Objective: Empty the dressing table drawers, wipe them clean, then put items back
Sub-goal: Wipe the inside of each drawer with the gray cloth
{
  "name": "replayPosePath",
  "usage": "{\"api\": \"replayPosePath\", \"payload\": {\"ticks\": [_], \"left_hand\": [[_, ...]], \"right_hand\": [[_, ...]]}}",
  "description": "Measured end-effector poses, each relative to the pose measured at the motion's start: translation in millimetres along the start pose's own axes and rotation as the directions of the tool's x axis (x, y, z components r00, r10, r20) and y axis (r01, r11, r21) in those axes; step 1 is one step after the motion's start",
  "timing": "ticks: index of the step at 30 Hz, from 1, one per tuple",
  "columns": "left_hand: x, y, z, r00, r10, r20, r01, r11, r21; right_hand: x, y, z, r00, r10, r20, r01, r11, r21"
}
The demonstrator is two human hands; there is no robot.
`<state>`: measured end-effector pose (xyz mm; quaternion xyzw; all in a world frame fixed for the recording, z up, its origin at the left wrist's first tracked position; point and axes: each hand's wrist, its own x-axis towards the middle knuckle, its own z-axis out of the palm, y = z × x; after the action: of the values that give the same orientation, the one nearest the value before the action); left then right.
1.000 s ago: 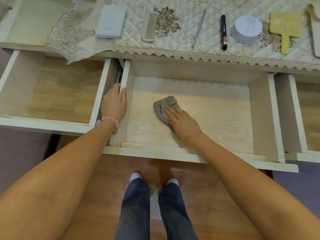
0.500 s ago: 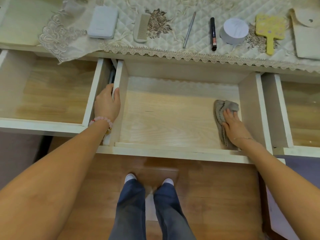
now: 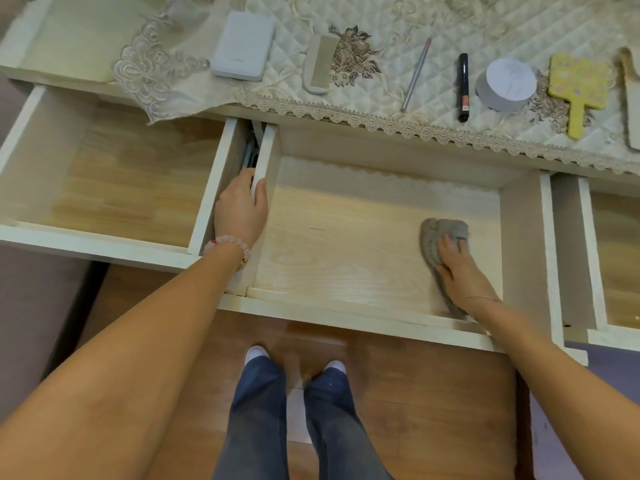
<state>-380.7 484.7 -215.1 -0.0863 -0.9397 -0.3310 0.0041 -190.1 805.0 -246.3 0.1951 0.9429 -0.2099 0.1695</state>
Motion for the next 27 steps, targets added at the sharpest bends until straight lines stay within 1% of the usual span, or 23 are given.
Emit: {"api": "replayPosePath", "payload": {"ticks": [2, 4, 6, 8, 10, 12, 14, 16, 18, 20, 21, 23, 24, 25, 27], "left_hand": [[1, 0, 0, 1.000, -0.002, -0.001, 0.002, 1.000, 0.003], [0, 0, 0, 1.000, -0.001, 0.003, 0.001, 1.000, -0.001], [0, 0, 0, 1.000, 0.002, 0.012, -0.002, 1.000, -0.005], [0, 0, -1, 1.000, 0.001, 0.017, -0.001, 1.000, -0.013], [0, 1, -2, 1.000, 0.004, 0.019, -0.003, 1.000, -0.016], [0, 2, -4, 1.000, 0.010, 0.021, -0.010, 1.000, -0.016], [-2, 2, -4, 1.000, 0.008, 0.024, -0.007, 1.000, -0.019], [-3, 1, -5, 1.000, 0.004, 0.031, -0.004, 1.000, -0.020], [-3, 1, -5, 0.999, -0.002, 0.040, 0.003, 1.000, -0.020], [-2, 2, -4, 0.999, -0.013, 0.044, 0.014, 1.000, -0.015], [-2, 2, -4, 0.999, -0.017, 0.045, 0.017, 1.000, -0.013], [-3, 2, -3, 0.999, -0.017, 0.048, 0.017, 1.000, -0.012], [-3, 2, -4, 0.999, -0.016, 0.048, 0.017, 1.000, -0.013], [-4, 2, -4, 0.999, -0.015, 0.048, 0.016, 1.000, -0.016], [-4, 3, -4, 0.999, -0.018, 0.047, 0.019, 1.000, -0.021]], "right_hand": [[5, -32, 8, 0.989, -0.141, 0.044, 0.143, 0.989, -0.044], [13, -71, 19, 0.945, -0.316, 0.084, 0.321, 0.945, -0.058], [21, -108, 31, 0.859, -0.502, 0.103, 0.507, 0.861, -0.028], [26, -142, 44, 0.757, -0.632, 0.169, 0.643, 0.766, -0.014], [24, -169, 58, 0.683, -0.677, 0.272, 0.704, 0.710, 0.000], [22, -181, 69, 0.647, -0.658, 0.386, 0.711, 0.703, 0.009], [20, -174, 67, 0.630, -0.639, 0.440, 0.700, 0.713, 0.033], [17, -159, 57, 0.637, -0.626, 0.450, 0.668, 0.740, 0.085], [9, -139, 44, 0.650, -0.630, 0.425, 0.641, 0.755, 0.139], [0, -108, 35, 0.699, -0.594, 0.399, 0.588, 0.794, 0.153], [-5, -89, 31, 0.733, -0.556, 0.393, 0.553, 0.822, 0.131], [-14, -54, 18, 0.802, -0.464, 0.375, 0.453, 0.883, 0.124], [-18, -36, 10, 0.831, -0.421, 0.364, 0.386, 0.907, 0.168], [-23, -19, 1, 0.852, -0.389, 0.352, 0.337, 0.920, 0.200], [-32, 14, -14, 0.888, -0.316, 0.335, 0.272, 0.947, 0.171]]}}
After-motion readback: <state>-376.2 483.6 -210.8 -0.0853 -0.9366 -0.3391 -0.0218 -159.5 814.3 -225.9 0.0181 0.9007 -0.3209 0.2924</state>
